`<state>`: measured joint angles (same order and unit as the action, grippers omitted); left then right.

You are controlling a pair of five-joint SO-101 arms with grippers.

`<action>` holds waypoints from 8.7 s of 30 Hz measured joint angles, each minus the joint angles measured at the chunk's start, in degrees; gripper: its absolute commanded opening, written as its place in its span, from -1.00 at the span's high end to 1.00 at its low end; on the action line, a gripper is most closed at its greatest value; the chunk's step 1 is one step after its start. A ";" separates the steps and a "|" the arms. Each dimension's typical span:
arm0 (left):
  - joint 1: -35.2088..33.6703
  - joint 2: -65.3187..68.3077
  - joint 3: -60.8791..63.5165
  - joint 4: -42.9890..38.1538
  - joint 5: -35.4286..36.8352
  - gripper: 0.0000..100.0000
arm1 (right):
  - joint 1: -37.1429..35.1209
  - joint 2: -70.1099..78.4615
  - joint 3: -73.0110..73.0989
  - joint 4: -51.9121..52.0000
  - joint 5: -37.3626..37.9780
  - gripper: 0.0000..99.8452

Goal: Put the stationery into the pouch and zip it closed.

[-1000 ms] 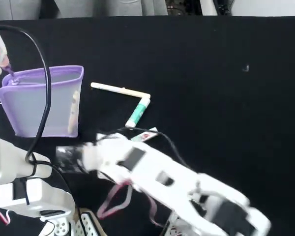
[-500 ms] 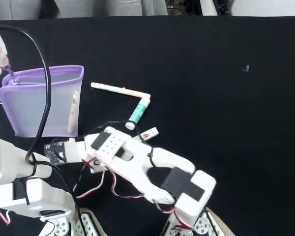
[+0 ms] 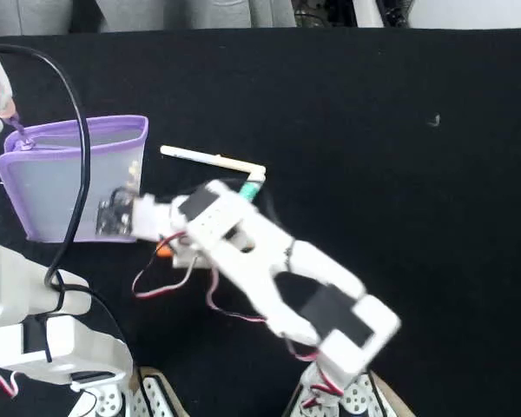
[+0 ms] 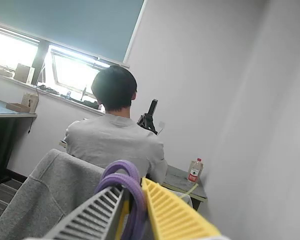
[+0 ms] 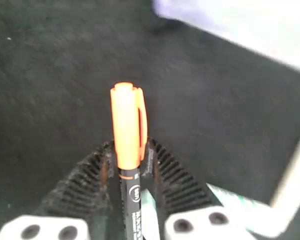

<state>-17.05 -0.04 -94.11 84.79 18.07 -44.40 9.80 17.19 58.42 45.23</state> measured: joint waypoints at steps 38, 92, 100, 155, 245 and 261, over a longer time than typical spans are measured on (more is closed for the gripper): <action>0.00 0.00 0.00 0.00 0.00 0.94 | 13.27 -64.18 25.14 -64.00 -56.62 0.98; 11.60 -5.71 0.00 0.00 0.00 0.94 | -2.11 -55.12 34.46 -84.13 -42.81 0.98; 11.60 -5.80 0.00 0.00 -0.09 0.94 | -2.02 -48.35 34.46 -84.13 -42.81 0.97; 2.55 -6.42 -0.09 15.91 -3.43 0.94 | 33.41 -15.47 -0.09 -10.81 -63.82 0.48; 2.55 -15.82 8.35 15.91 -2.81 0.94 | 23.65 -14.33 -17.32 -19.87 -59.16 0.98; 2.37 -19.96 16.62 15.91 1.49 0.94 | 13.10 -56.88 27.60 -56.62 -63.03 0.98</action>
<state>-14.68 -20.00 -77.49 100.70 19.56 -31.30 -47.08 44.79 1.80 -17.80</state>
